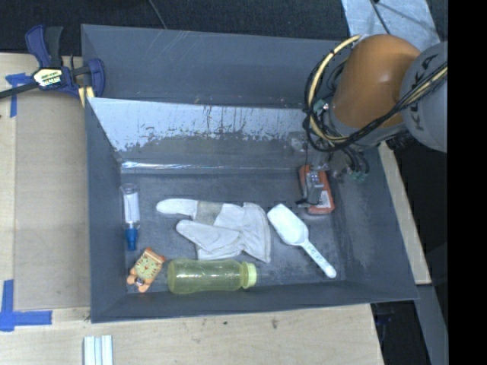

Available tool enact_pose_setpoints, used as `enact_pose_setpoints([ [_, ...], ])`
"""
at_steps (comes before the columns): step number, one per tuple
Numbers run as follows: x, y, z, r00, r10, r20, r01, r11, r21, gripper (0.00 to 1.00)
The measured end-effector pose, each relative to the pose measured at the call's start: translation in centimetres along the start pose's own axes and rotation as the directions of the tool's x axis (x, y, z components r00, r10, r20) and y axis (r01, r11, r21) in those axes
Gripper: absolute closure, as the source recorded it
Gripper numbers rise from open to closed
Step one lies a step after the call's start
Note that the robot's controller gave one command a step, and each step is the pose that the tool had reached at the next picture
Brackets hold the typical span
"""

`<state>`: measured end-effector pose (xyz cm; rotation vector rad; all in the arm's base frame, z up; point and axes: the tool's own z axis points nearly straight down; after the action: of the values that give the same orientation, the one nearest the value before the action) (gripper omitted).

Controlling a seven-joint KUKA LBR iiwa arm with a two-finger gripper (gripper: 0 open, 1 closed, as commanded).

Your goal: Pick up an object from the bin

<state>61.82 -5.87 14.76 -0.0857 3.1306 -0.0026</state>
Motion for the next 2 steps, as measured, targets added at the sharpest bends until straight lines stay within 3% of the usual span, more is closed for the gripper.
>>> enact_pose_setpoints([
  [1,1.0,0.5,5.1,0.997,-0.077,-0.006,0.077,0.997,-0.002,0.00],
  [2,1.0,0.9,6.9,0.994,-0.110,-0.011,0.110,0.994,-0.003,0.00],
])
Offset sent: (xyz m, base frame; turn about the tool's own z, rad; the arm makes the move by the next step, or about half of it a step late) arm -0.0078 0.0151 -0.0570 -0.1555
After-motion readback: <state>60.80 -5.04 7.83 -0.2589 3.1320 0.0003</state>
